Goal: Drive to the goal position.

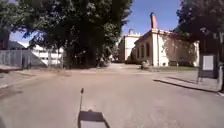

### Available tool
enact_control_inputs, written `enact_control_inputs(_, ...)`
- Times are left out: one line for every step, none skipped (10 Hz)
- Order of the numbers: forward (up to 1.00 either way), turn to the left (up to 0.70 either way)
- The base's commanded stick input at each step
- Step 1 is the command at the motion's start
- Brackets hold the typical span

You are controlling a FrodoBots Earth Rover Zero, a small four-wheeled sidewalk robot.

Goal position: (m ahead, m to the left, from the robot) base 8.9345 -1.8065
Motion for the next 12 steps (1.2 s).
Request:
enact_control_inputs(0.7, 0.0)
enact_control_inputs(0.7, 0.0)
enact_control_inputs(0.7, 0.0)
enact_control_inputs(0.7, 0.0)
enact_control_inputs(0.7, 0.0)
enact_control_inputs(0.7, 0.0)
enact_control_inputs(0.7, 0.0)
enact_control_inputs(0.7, 0.0)
enact_control_inputs(0.7, 0.0)
enact_control_inputs(0.7, 0.0)
enact_control_inputs(0.7, 0.0)
enact_control_inputs(0.7, 0.0)
